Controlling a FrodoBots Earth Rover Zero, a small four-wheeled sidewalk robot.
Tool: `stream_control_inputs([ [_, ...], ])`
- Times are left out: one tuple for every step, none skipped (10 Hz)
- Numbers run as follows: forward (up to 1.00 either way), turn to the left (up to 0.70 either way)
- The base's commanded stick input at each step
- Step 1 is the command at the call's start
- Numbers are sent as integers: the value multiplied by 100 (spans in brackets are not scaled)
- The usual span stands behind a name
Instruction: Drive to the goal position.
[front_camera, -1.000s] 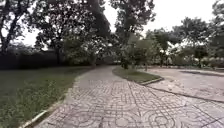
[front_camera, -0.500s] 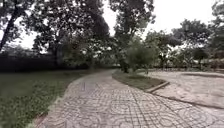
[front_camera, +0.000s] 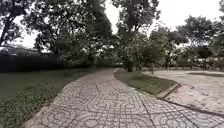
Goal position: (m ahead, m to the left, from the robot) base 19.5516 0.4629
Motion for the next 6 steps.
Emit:
stream_control_inputs([
  [100, 0],
  [100, 0],
  [100, 0],
  [100, 0],
  [100, 0],
  [37, 0],
])
